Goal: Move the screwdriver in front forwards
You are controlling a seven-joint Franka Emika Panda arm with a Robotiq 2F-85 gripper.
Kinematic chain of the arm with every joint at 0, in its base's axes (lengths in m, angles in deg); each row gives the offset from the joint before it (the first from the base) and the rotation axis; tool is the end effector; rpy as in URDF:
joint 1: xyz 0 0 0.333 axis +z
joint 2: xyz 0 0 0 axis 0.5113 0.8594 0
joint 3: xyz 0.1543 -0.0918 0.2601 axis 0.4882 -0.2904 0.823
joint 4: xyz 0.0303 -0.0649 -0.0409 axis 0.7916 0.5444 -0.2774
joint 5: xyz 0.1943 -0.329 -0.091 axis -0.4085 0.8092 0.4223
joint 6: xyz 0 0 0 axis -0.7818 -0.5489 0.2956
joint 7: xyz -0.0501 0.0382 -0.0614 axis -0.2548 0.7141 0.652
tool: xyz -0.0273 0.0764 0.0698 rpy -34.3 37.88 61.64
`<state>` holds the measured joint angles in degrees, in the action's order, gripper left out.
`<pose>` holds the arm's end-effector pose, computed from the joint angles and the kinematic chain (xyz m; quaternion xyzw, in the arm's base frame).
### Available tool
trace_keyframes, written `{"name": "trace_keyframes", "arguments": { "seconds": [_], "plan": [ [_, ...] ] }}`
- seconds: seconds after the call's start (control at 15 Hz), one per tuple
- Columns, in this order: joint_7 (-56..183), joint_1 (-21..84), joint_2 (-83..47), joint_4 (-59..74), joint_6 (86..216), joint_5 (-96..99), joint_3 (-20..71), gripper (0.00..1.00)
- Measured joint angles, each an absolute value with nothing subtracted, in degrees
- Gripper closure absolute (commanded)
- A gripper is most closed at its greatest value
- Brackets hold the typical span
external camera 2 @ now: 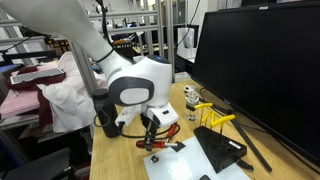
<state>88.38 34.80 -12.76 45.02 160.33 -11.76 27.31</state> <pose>0.5189 0.0172 0.1771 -0.9470 0.3100 0.0811 0.0215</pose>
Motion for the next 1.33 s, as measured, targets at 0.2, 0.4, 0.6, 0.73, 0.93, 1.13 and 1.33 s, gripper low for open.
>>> {"name": "trace_keyframes", "arguments": {
  "seconds": [0.2, 0.4, 0.6, 0.73, 0.93, 1.13, 1.33],
  "plan": [
    [84.5, 34.8, -15.9, 46.0, 157.9, -6.9, 26.5, 0.91],
    [77.0, 34.3, -19.9, 48.4, 154.6, -3.8, 26.4, 0.91],
    [67.9, 33.0, -24.3, 51.8, 150.6, -2.0, 26.4, 0.91],
    [61.5, 32.1, -26.9, 54.3, 148.5, -1.1, 26.4, 0.91],
    [51.7, 31.8, -29.3, 57.7, 148.1, -1.2, 26.6, 0.91],
    [42.6, 31.7, -29.2, 58.3, 147.4, -4.0, 27.1, 0.66],
    [39.7, 31.3, -28.1, 57.5, 146.8, -6.0, 27.1, 0.66]
  ]
}}
